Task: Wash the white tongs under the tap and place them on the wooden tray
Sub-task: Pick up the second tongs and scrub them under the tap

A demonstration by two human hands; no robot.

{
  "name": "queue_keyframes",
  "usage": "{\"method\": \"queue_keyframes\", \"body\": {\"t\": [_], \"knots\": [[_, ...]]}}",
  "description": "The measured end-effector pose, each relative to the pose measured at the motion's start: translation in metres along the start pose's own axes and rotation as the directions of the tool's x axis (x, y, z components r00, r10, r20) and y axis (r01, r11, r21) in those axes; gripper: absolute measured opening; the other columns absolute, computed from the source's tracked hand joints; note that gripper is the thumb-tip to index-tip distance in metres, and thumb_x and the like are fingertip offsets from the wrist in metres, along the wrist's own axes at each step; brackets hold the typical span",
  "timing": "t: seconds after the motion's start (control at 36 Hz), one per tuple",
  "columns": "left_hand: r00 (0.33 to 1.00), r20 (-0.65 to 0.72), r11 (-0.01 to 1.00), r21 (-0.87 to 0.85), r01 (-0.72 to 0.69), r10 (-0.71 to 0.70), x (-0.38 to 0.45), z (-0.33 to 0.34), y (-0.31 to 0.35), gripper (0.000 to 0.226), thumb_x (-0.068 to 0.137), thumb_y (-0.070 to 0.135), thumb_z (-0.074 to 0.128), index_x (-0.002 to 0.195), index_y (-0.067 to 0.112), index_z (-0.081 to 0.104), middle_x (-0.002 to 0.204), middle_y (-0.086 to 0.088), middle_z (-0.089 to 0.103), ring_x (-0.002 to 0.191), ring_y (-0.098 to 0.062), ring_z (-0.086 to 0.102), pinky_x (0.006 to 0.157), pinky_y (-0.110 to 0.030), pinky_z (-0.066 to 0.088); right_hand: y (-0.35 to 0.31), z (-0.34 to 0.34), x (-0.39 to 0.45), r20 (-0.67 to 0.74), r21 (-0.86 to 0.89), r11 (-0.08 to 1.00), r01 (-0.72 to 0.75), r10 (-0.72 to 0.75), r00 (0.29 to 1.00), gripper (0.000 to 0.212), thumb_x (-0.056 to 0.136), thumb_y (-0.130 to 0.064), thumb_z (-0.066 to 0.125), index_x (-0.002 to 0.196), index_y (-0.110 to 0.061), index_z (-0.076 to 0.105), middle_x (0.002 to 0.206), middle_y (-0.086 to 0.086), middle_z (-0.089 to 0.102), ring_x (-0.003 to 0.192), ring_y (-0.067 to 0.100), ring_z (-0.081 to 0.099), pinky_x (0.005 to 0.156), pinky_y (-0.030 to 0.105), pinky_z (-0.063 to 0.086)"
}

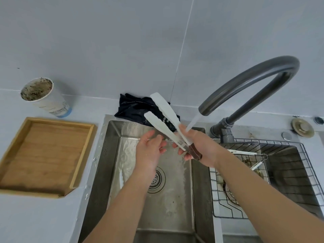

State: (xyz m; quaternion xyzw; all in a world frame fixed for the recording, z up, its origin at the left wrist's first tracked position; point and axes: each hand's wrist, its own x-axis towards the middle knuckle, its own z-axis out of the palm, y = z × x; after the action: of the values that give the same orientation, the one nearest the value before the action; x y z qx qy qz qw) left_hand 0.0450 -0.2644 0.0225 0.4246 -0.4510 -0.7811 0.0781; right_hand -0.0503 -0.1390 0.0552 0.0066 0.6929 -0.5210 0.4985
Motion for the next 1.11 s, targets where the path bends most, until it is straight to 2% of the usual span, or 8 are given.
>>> {"method": "queue_keyframes", "body": {"t": [0.08,0.25,0.5,0.75,0.83,0.94,1.03,1.11], "knots": [[0.993,0.115,0.998,0.047,-0.034,0.029,-0.005,0.009,-0.002,0.017,0.093,0.014,0.068,0.104,0.026,0.066,0.094,-0.014,0.075,0.091,-0.026,0.071,0.087,-0.039,0.058,0.0,0.0,-0.006,0.019,0.063,0.998,0.009,-0.01,1.0,0.056,0.09,-0.063,0.053,0.11,-0.013,0.071,0.094,0.01,0.068,0.067,0.018,0.062,0.058,0.031,0.048],[0.983,0.169,0.99,0.115,-0.085,0.065,-0.004,0.025,-0.012,0.054,0.077,0.005,0.081,0.125,0.02,0.06,0.104,-0.004,0.076,0.096,-0.021,0.073,0.08,-0.035,0.059,0.008,0.0,-0.019,0.011,0.112,0.994,0.003,-0.004,1.0,0.053,0.094,-0.062,0.051,0.116,-0.017,0.07,0.08,0.001,0.065,0.057,0.013,0.045,0.043,0.022,0.029],[0.98,0.039,0.914,0.353,-0.197,0.196,0.01,0.033,-0.013,0.011,0.089,0.009,0.062,0.092,0.019,0.064,0.086,-0.009,0.074,0.075,-0.024,0.072,0.064,-0.034,0.057,0.033,0.003,-0.038,-0.083,0.208,0.978,0.032,-0.015,0.996,0.048,0.1,-0.057,0.042,0.109,-0.017,0.069,0.078,0.003,0.056,0.05,0.011,0.036,0.037,0.02,0.021],[0.975,-0.002,0.882,0.428,-0.199,0.221,0.012,0.055,-0.023,0.022,0.094,0.015,0.065,0.113,0.024,0.057,0.094,0.007,0.067,0.083,-0.006,0.066,0.064,-0.016,0.052,0.046,0.007,-0.048,-0.182,0.147,0.989,0.021,0.006,0.983,0.06,0.099,-0.061,0.036,0.101,-0.008,0.064,0.078,0.006,0.053,0.046,0.009,0.036,0.037,0.02,0.026],[0.962,-0.022,0.808,0.547,-0.217,0.273,0.017,0.055,-0.013,0.005,0.095,0.018,0.063,0.09,0.018,0.06,0.075,0.006,0.062,0.065,-0.009,0.058,0.05,-0.015,0.039,0.047,0.007,-0.053,-0.2,0.115,0.993,0.022,0.001,0.98,0.067,0.099,-0.063,0.036,0.1,-0.003,0.064,0.069,0.007,0.05,0.043,0.008,0.035,0.04,0.021,0.027],[0.934,0.005,0.64,0.727,-0.248,0.357,0.027,0.049,-0.003,0.036,0.096,0.021,0.055,0.062,0.015,0.045,0.06,0.005,0.05,0.055,-0.01,0.043,0.046,-0.019,0.027,0.051,0.007,-0.059,-0.228,0.116,0.992,0.043,-0.016,0.974,0.067,0.098,-0.063,0.036,0.1,-0.001,0.062,0.063,0.003,0.048,0.043,0.008,0.034,0.039,0.02,0.027],[0.948,0.051,0.626,0.74,-0.246,0.313,0.022,0.051,-0.004,0.031,0.1,0.023,0.051,0.071,0.011,0.052,0.068,0.0,0.057,0.06,-0.016,0.054,0.05,-0.022,0.039,0.052,0.009,-0.059,-0.263,0.115,0.992,0.043,-0.011,0.965,0.06,0.1,-0.06,0.035,0.1,-0.008,0.065,0.071,0.005,0.053,0.043,0.008,0.036,0.038,0.02,0.027],[0.967,0.173,0.621,0.742,-0.254,0.188,0.013,0.056,-0.007,0.022,0.097,0.021,0.053,0.116,0.013,0.058,0.094,-0.006,0.065,0.084,-0.023,0.064,0.06,-0.027,0.046,0.052,0.012,-0.057,-0.296,0.128,0.991,0.044,-0.005,0.955,0.057,0.1,-0.059,0.033,0.099,-0.013,0.066,0.07,0.003,0.055,0.042,0.007,0.037,0.038,0.02,0.027]]}}
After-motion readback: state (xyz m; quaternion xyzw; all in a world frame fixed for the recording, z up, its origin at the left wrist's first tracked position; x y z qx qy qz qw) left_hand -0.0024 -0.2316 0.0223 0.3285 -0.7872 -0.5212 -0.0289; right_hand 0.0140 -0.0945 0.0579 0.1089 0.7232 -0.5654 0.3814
